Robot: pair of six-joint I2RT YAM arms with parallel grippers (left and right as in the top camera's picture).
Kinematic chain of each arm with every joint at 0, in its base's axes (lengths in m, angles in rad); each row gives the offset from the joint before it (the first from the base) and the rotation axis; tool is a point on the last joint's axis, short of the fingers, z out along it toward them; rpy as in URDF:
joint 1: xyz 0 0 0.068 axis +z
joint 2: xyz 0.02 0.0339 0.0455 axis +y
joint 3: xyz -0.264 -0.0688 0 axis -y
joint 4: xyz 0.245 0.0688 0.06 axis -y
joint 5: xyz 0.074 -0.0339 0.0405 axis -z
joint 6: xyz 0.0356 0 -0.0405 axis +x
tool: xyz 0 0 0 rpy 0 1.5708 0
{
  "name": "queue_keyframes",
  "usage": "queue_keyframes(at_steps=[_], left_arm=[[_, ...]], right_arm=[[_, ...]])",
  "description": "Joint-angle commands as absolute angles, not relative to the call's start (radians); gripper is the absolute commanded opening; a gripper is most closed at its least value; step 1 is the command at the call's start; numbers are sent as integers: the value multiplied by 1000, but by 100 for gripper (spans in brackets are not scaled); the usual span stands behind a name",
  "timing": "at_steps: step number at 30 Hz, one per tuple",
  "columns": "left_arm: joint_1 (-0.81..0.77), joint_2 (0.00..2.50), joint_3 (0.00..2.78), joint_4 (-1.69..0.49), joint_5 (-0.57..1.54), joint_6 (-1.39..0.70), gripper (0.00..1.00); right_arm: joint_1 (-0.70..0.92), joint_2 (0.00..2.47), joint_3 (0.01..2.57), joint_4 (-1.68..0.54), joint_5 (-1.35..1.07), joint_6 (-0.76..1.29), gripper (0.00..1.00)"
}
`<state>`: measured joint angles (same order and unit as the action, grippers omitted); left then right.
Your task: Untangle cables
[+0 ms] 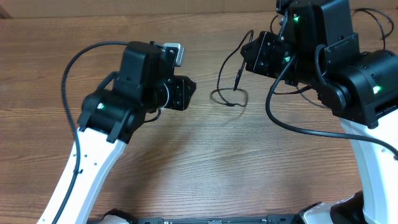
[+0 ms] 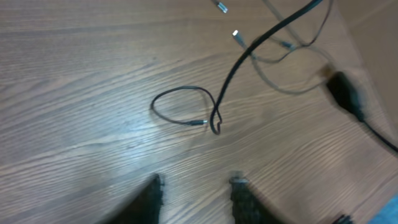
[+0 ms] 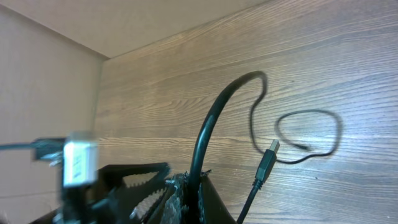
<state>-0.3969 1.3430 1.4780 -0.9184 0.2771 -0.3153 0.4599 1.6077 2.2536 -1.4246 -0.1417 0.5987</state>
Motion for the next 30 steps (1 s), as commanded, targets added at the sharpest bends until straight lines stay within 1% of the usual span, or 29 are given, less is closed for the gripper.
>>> queue_keyframes(at_steps=[1,2,5,9,12,16,18,19,20,21,23,25,26,27,30], left_arm=[[-391,1320,1504,-919,283,-318,59],[-392,1321,1503,-919,288,-318,65],[-394,1341,1503,-919,348,-302,74],[-400,1390,1503,-910,450,-223,76],[-414,1431,1503,-900,446,-197,78],[-420,1475,1503,-871,446,-198,85],[-419,1492,1503,-858,441,-198,84],[-419,1499,1503,-854,433,-198,81],[-419,1501,1503,-852,423,-198,76],[-418,1504,1503,-852,408,-198,65],[-418,1503,1503,-852,393,-199,39],[-418,1502,1504,-857,387,-203,24],[-418,1502,1504,-860,385,-203,21],[-417,1502,1504,-864,385,-203,20],[-417,1495,1504,-875,383,-203,20]], right_arm=[[464,1584,2282,-1411,-187,599,4],[464,1584,2282,-1402,-218,598,4],[464,1584,2282,-1372,-304,599,4],[464,1584,2282,-1337,-416,604,4],[465,1584,2282,-1331,-472,629,4],[465,1584,2282,-1330,-514,633,4],[465,1584,2282,-1328,-536,633,4],[465,1584,2282,-1328,-539,632,4],[465,1584,2282,-1329,-540,632,4],[464,1584,2282,-1330,-540,632,4],[464,1584,2282,-1335,-521,627,4],[464,1584,2282,-1342,-474,627,4],[464,1584,2282,-1346,-444,627,4],[464,1584,2282,-1351,-412,627,4],[464,1584,2282,-1375,-292,627,4]])
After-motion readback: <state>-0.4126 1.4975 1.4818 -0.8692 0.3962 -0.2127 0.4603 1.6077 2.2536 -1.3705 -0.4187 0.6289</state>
